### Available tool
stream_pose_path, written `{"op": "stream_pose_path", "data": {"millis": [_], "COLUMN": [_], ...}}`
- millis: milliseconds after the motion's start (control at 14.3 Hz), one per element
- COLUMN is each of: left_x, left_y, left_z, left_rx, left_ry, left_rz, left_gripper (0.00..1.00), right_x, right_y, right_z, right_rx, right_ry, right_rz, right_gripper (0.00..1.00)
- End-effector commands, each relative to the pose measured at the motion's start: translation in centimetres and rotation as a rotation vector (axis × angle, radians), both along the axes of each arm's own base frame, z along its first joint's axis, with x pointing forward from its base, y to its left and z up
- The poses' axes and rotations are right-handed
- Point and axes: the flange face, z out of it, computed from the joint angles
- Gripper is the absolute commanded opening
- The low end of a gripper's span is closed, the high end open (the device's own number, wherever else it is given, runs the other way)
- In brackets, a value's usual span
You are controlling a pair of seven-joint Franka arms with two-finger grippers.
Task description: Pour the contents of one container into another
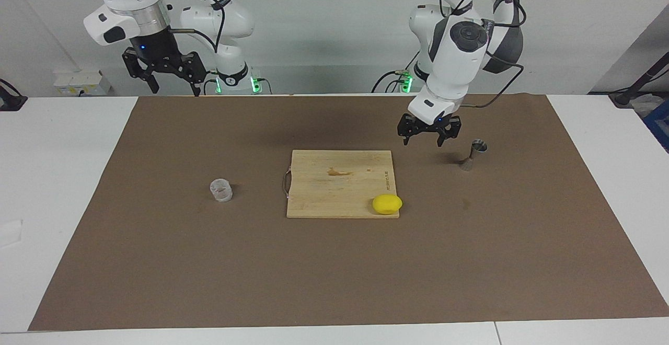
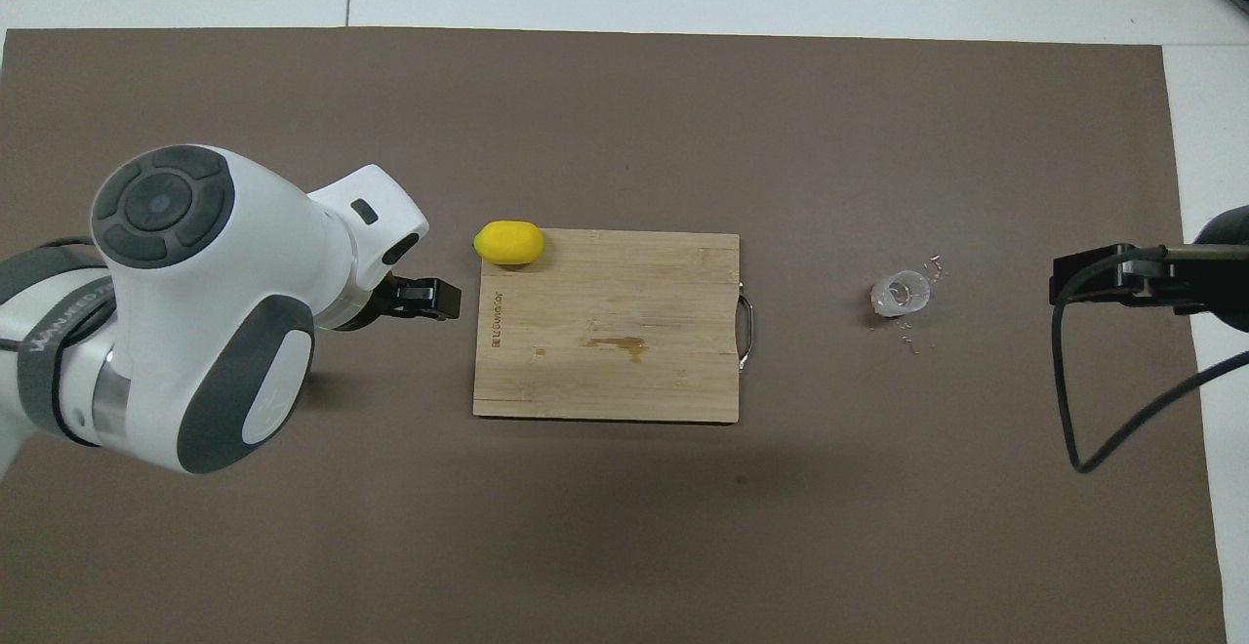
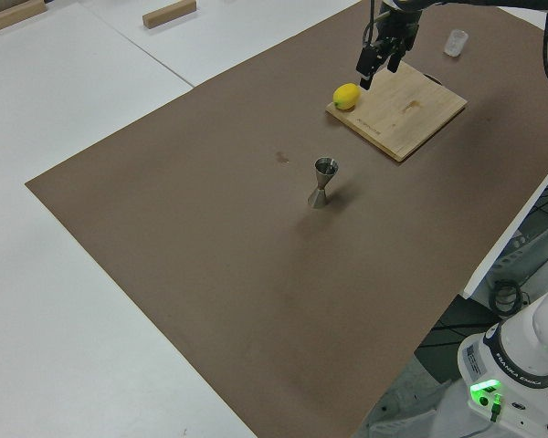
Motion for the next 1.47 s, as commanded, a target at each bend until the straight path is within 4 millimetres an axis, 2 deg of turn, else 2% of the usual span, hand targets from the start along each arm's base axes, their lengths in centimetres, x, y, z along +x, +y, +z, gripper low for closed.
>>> {"op": "stream_pose_path", "data": {"millis": [0, 140, 280, 490, 700, 910, 1050, 1120, 1399], "left_x": [2.2, 3.5, 4.3, 4.4, 3.8, 2.9, 1.7, 1.2, 1.4], "left_y": [4.0, 8.4, 13.6, 20.3, 26.1, 30.7, 32.5, 33.3, 35.7], "left_z": [1.3, 2.2, 2.5, 2.8, 2.3, 0.8, -1.5, -3.4, -10.1], "left_rx": [-0.110, -0.188, -0.281, -0.426, -0.525, -0.613, -0.701, -0.772, -0.935], "left_ry": [0.062, 0.089, 0.074, 0.020, -0.100, -0.268, -0.350, -0.393, -0.609], "left_rz": [0.106, 0.050, -0.053, -0.125, -0.272, -0.519, -0.620, -0.660, -0.850], "left_gripper": [1.00, 1.00, 1.00, 1.00, 1.00, 1.00, 1.00, 1.00, 1.00], "right_x": [-0.5, -0.5, -0.5, -0.5, -0.5, -0.5, -0.5, -0.5, -0.5], "right_y": [-0.4, -0.4, -0.4, -0.4, -0.4, -0.4, -0.4, -0.4, -0.4], "right_z": [0.0, 0.1, 0.1, 0.1, 0.1, 0.1, 0.1, 0.1, 0.1], "right_rx": [0.002, 0.002, 0.002, 0.002, 0.002, 0.002, 0.002, 0.002, 0.002], "right_ry": [-0.004, -0.005, -0.005, -0.005, -0.005, -0.005, -0.005, -0.005, -0.005], "right_rz": [0.012, 0.012, 0.012, 0.012, 0.012, 0.012, 0.012, 0.012, 0.012], "right_gripper": [1.00, 1.00, 1.00, 1.00, 1.00, 1.00, 1.00, 1.00, 1.00]}}
